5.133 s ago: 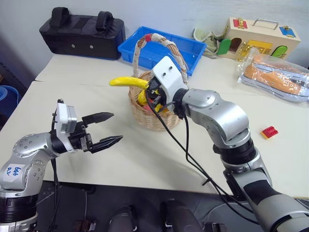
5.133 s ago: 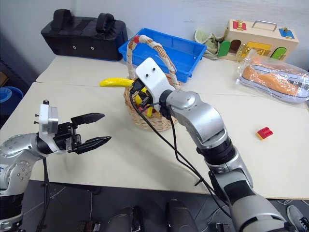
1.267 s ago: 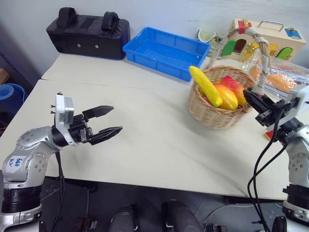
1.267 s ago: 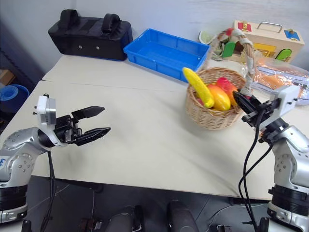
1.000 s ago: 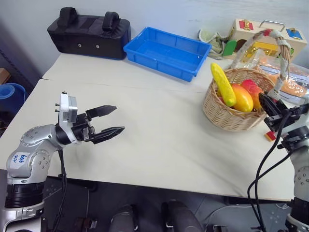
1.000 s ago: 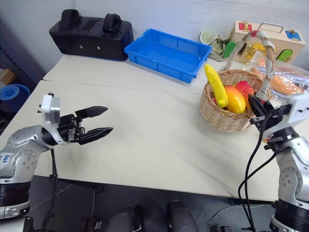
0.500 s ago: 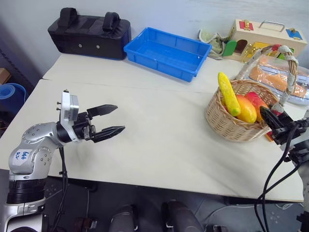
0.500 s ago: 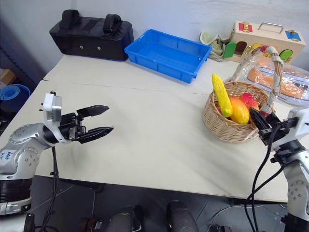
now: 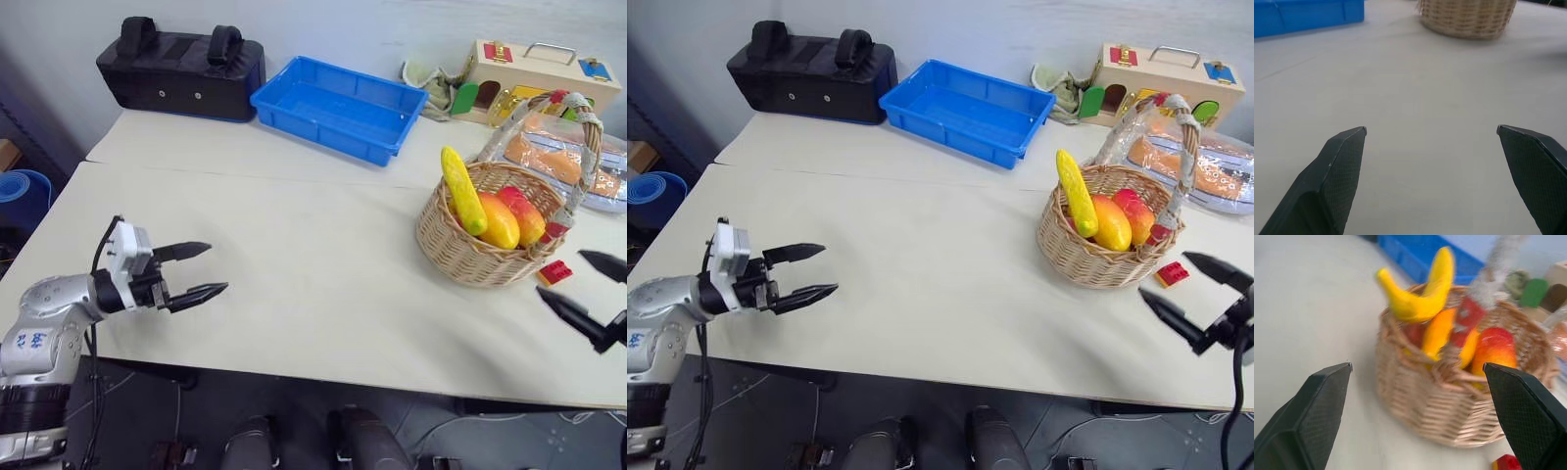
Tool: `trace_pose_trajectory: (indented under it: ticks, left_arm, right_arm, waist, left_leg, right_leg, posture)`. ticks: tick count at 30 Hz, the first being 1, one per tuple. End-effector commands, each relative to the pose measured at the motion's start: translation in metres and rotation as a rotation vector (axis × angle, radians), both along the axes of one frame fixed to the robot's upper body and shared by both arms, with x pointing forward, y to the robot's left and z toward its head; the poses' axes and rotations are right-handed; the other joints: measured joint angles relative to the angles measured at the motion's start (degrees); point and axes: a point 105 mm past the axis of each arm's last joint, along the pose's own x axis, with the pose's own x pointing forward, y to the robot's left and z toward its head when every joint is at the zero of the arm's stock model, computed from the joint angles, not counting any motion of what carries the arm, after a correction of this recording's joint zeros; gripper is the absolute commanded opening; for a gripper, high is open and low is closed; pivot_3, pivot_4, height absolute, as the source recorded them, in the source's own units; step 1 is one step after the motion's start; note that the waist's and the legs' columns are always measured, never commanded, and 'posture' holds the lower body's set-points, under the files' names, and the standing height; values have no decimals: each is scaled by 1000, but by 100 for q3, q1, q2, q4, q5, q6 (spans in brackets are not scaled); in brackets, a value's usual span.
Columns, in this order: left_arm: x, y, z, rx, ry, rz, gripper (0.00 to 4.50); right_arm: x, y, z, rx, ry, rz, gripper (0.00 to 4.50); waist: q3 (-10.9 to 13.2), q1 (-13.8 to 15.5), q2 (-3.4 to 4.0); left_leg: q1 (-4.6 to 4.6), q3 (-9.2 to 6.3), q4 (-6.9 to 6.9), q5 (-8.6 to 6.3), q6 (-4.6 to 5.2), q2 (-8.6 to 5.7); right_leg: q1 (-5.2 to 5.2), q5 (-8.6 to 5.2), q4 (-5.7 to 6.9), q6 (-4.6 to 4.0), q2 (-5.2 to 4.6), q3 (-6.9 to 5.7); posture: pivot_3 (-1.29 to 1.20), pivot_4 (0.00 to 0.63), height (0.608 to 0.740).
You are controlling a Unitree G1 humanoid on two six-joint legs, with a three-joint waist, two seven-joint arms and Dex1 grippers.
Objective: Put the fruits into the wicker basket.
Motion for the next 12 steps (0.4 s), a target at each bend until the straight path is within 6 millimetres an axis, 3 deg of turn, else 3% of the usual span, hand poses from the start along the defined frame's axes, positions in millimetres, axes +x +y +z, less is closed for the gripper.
trace_pose_trajectory:
  ticks: [1,6,12]
  left_arm:
    - [-5,5,3,65,-68,36,4500]
    - [-5,7,-3,85,-96,109,4500]
    - [-6,4,0,109,-164,133,4500]
  right_arm:
    - [-2,22,-11,-68,4,147,4477]
    - [21,49,-33,-64,2,258,4477]
    - [36,60,-43,-29,-14,284,4477]
  waist:
    - [0,8,0]
    - [-2,14,-4]
    - [-2,43,-3]
  left_leg:
    - [0,0,0,-1,2,-1]
    - [5,-1,4,-2,4,-2]
    - [3,-2,2,-1,-9,-2]
  right_leg:
    - [0,0,1,0,-1,0]
    - [6,3,3,-2,-5,-2]
    - [2,2,2,-2,-6,-5]
  posture:
    - [0,150,740]
    - [0,150,740]
    - [0,150,740]
